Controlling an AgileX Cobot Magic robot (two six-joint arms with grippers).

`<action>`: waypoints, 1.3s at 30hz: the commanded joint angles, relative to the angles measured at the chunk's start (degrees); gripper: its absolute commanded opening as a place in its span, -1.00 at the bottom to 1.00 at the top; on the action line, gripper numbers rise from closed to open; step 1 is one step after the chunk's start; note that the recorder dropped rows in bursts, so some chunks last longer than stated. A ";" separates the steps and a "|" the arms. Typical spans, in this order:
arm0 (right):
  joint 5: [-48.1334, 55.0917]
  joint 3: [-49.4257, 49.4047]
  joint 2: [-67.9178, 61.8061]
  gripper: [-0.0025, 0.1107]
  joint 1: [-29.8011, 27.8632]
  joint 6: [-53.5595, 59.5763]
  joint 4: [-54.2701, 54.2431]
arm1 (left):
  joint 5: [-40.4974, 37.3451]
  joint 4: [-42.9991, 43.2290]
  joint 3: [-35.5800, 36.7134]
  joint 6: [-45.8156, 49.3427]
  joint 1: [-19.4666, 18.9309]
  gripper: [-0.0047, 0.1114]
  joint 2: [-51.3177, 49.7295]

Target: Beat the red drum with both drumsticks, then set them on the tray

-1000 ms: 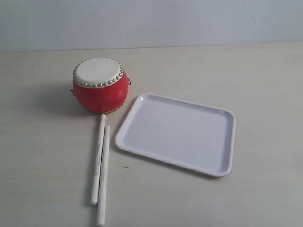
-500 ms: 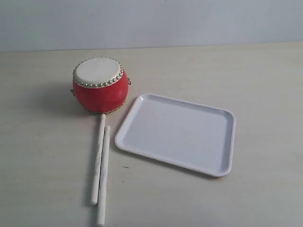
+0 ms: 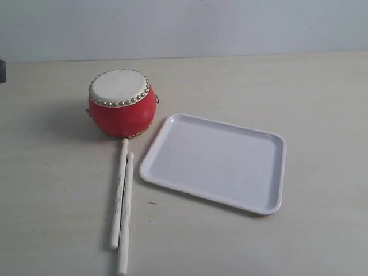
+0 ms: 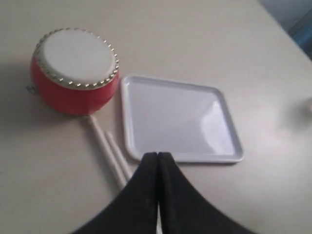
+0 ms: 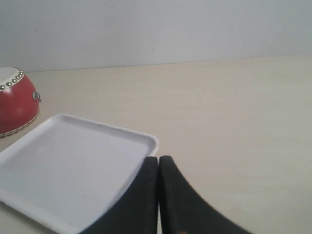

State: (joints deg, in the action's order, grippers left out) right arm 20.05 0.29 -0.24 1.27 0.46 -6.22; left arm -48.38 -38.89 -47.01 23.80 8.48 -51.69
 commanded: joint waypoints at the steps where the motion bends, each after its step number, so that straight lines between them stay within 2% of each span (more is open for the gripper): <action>1: -0.01 -0.29 0.24 -0.96 0.09 -0.01 0.07 | 7.76 16.84 1.30 -13.45 5.91 -0.92 -1.17; 7: -0.01 -0.29 0.24 -0.96 0.09 -0.01 0.07 | 10.03 36.26 1.52 -33.63 19.92 -0.92 -1.77; 11: -0.01 -0.29 0.24 -0.96 0.09 -0.01 0.07 | 9.19 56.06 4.03 -56.33 31.05 -0.92 -4.80; 14: -0.01 -0.29 0.24 -0.96 0.09 -0.01 0.07 | 8.83 64.84 5.82 -66.68 38.21 -0.92 -9.02; 16: -0.01 -0.29 0.24 -0.96 0.09 -0.01 0.07 | 8.84 66.63 5.82 -69.64 40.88 -0.92 -11.68; 17: -0.01 -0.29 0.24 -0.96 0.09 -0.01 0.07 | 9.60 66.62 5.56 -69.65 41.80 -0.92 -14.59; 24: -0.01 -0.29 0.24 -0.96 0.09 -0.01 0.07 | 10.83 65.62 5.56 -70.67 41.17 -0.90 -22.26; 26: -0.01 -0.29 0.24 -0.96 0.09 -0.01 0.07 | 12.39 63.51 5.56 -72.30 41.17 -0.75 -23.85; 29: -0.01 -0.29 0.24 -0.96 0.09 -0.01 0.07 | 15.79 63.62 5.56 -72.19 41.17 -0.31 -27.78; 31: -0.01 -0.29 0.24 -0.96 0.09 -0.01 0.07 | 16.36 63.74 5.69 -72.19 41.17 -0.14 -30.29; 39: -0.01 -0.29 0.24 -0.96 0.09 -0.01 0.07 | 19.01 63.74 5.69 -72.40 41.17 -0.14 -38.01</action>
State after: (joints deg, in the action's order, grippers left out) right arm 20.17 0.29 -0.24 1.27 0.46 -6.22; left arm -30.47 24.98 -41.51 -48.17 49.74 -88.00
